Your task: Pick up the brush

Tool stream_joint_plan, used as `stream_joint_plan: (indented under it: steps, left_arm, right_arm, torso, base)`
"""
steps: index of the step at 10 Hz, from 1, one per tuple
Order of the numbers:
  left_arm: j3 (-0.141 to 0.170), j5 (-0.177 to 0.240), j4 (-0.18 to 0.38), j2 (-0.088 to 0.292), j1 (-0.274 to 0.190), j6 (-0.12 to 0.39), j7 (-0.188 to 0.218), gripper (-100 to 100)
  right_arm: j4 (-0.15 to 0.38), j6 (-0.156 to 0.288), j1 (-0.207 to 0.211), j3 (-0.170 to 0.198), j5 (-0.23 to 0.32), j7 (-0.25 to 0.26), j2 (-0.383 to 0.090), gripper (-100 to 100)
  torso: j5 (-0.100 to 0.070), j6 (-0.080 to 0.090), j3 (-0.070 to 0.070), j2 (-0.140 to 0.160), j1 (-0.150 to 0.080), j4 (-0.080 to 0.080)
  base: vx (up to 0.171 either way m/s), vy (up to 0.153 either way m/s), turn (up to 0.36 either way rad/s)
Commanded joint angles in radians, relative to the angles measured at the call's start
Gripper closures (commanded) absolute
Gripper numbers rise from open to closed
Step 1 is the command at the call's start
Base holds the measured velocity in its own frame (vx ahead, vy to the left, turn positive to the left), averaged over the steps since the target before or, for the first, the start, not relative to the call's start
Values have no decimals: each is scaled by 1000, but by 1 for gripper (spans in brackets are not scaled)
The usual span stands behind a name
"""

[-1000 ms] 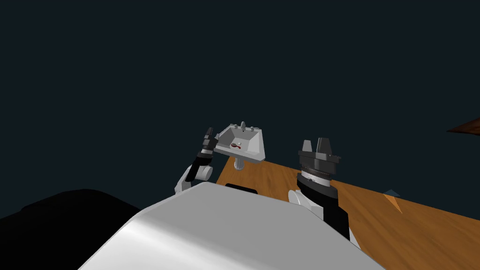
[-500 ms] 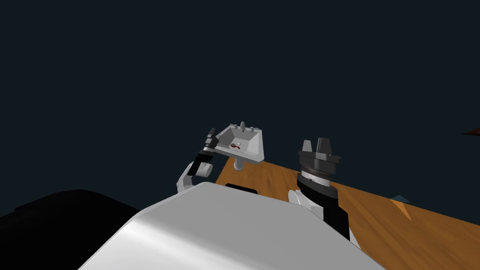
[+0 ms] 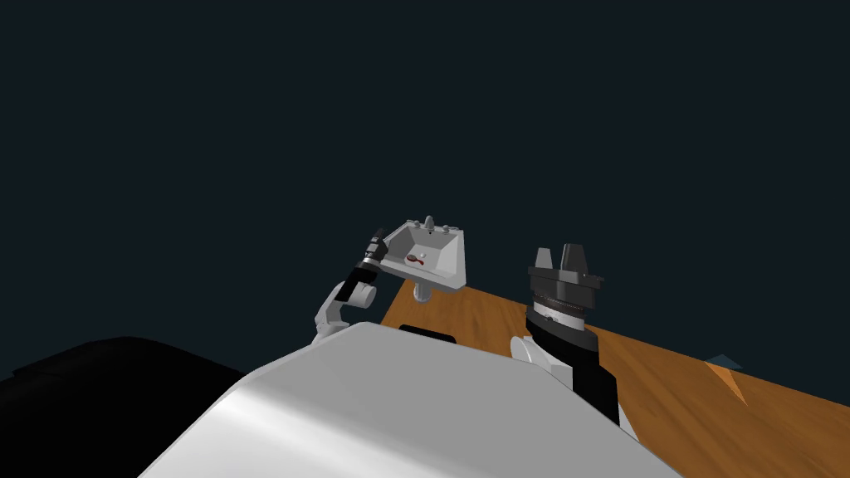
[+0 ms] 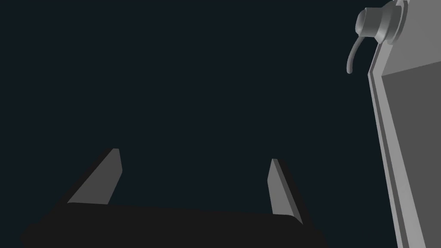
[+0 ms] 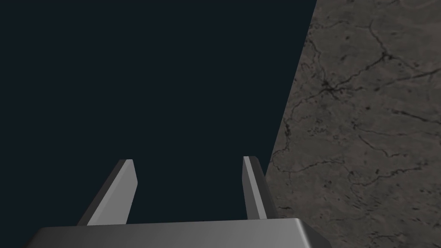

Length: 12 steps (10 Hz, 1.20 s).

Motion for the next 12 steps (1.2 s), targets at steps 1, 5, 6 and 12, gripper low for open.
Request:
stream_joint_plan:
  steps: [1, 5, 6, 12]
  left_arm:
    - [9, 5, 15, 10, -25, 50, -13, -100]
    - [30, 18, 52, 31, -78, 166, -37, -100]
    - [30, 18, 52, 31, -78, 196, -37, -100]
    - [51, 31, 89, 51, -133, 350, -60, -100]
  right_arm:
    - [0, 0, 0, 0, 0, 0, 0, 0]
    - [0, 0, 0, 0, 0, 0, 0, 0]
    - [0, 0, 0, 0, 0, 0, 0, 0]
    - [0, 0, 0, 0, 0, 0, 0, 0]
  torso:
    - [0, 0, 0, 0, 0, 0]
    - [0, 0, -1, -1, -1, 0]
    - [0, 0, -1, -2, -1, 0]
    - [0, 0, -1, -2, -2, -1]
  base:
    - [26, -30, 47]
    - [35, -44, 44]
    - [49, -40, 30]
    - [35, -42, 28]
